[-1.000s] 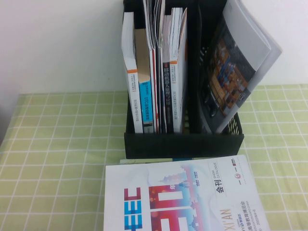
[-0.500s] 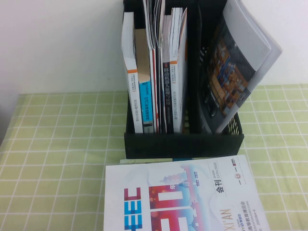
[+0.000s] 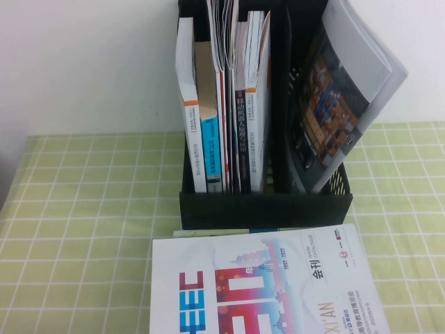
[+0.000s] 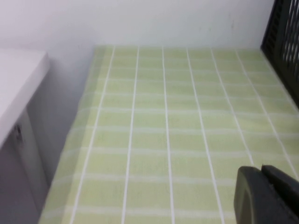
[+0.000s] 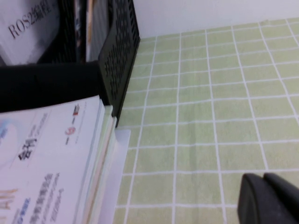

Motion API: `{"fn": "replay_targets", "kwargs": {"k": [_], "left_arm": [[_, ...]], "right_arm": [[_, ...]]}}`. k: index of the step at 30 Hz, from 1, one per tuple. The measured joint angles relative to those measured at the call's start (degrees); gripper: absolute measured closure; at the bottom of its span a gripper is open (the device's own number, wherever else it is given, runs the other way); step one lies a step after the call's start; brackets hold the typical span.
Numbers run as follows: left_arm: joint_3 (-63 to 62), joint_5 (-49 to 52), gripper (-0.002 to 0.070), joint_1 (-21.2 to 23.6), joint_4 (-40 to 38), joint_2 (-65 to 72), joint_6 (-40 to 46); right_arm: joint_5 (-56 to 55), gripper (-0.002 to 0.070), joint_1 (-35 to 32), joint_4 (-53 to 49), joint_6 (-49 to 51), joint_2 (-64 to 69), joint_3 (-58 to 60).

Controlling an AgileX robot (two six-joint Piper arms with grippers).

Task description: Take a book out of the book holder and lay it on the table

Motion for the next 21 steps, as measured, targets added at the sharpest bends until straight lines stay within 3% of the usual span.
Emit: {"fn": "replay_targets", "kwargs": {"k": [4,12,21], "left_arm": [[0.3,-9.8,0.0677,0.0,-1.3,0.0,0.0],[0.3,-45.3,0.0677,0.0,-7.5,0.0,-4.2],[0.3,-65.9,0.0677,0.0,-8.2,0.0,-9.1]], "right_arm": [[-7.6,0.0678,0.0,4.5,0.0,0.0,0.1],[-31.0,0.0678,0.0,27.7,0.1,0.0,0.1],[-40.0,0.0678,0.0,30.6,0.3,0.0,0.1]]}}
